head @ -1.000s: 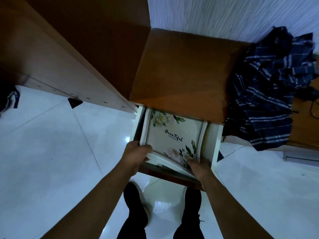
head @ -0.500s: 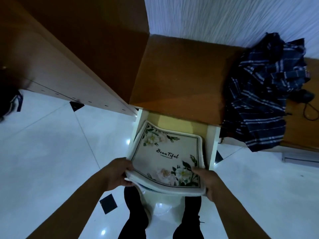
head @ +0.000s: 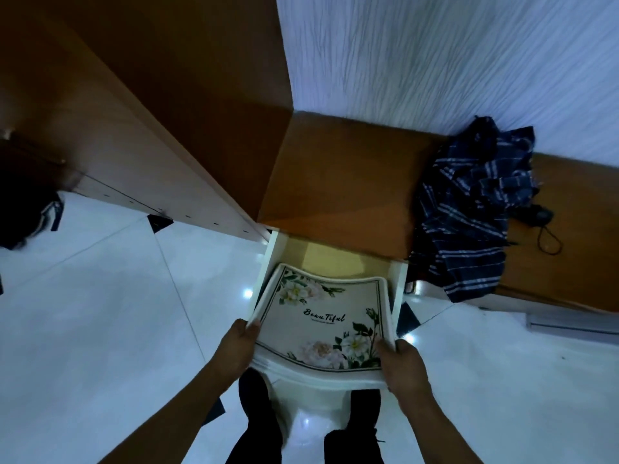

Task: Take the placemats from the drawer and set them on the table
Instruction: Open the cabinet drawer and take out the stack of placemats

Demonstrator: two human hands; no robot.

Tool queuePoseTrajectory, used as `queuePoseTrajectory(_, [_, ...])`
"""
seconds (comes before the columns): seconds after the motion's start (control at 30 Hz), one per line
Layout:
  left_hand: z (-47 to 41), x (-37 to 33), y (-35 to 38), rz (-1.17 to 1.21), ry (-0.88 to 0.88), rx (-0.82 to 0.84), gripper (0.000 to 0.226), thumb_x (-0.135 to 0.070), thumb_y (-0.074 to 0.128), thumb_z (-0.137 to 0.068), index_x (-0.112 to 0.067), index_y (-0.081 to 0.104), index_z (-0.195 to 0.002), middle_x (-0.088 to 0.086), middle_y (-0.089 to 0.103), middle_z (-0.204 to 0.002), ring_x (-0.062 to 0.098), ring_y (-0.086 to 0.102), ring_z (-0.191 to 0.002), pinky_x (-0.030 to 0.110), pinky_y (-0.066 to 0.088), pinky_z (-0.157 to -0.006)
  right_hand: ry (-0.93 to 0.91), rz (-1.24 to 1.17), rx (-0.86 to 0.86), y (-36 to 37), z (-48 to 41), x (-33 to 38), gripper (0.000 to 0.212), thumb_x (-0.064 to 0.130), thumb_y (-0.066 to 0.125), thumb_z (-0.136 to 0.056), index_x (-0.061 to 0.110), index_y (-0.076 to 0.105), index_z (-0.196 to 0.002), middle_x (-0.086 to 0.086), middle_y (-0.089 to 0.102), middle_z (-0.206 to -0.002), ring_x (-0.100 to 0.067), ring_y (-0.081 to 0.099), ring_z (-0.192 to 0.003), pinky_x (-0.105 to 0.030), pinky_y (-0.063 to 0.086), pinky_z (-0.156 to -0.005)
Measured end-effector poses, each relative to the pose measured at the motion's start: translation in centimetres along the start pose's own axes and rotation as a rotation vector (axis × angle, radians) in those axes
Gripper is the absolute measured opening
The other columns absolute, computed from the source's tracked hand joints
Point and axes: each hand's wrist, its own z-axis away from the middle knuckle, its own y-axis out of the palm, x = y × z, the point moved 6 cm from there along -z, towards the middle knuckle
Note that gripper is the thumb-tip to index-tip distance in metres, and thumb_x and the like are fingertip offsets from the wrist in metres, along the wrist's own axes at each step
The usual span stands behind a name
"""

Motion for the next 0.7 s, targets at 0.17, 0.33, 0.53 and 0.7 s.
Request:
queuePoseTrajectory(0.17, [8.0,-3.6,-2.3,0.034,0.106,0.000,0.029,-0.034,0.042,-0.101,-0.010,0.051,-0.087,0.007,0.050,-0.080,0.017,0.049,-0.073,0.028,0.037,-0.064,-0.107,-0.007,0.018,-5.0,7.0,3.7,0.038,0.039,0.058,-0.092,0.002,0.063,-0.096,-0.014,0.065,-0.078,-0.022,0.060,-0.067,-0.030,0.044,-0.061])
queuePoseTrajectory(0.33, [16.3,-7.6,-5.3,0.058,0.169,-0.089,0.040,-0.037,0.041,-0.101,0.001,0.050,-0.093,0.010,0.050,-0.082,0.019,0.048,-0.073,0.028,0.035,-0.061,-0.286,0.059,0.011,-10.1,14.5,8.9,0.035,0.040,0.057,-0.094,0.005,0.063,-0.093,-0.015,0.066,-0.075,-0.021,0.059,-0.064,-0.025,0.041,-0.049])
queuePoseTrajectory(0.53, [25.8,-9.5,-10.0,0.208,0.212,-0.157,0.042,-0.039,0.045,-0.099,0.002,0.051,-0.097,0.010,0.051,-0.082,0.020,0.049,-0.073,0.030,0.037,-0.059,-0.533,0.138,-0.006,-13.6,23.5,13.9,0.029,0.042,0.056,-0.093,0.015,0.062,-0.086,-0.009,0.066,-0.077,-0.025,0.065,-0.072,-0.038,0.051,-0.065])
queuePoseTrajectory(0.7, [33.5,-6.6,-15.9,0.385,0.263,-0.162,0.043,-0.051,0.063,-0.083,-0.009,0.060,-0.092,0.007,0.061,-0.082,0.019,0.057,-0.074,0.034,0.046,-0.066,-0.701,0.155,0.023,-13.0,31.7,15.9,0.037,0.041,0.056,-0.093,0.015,0.048,-0.068,-0.001,0.046,-0.060,-0.015,0.046,-0.055,-0.030,0.036,-0.055])
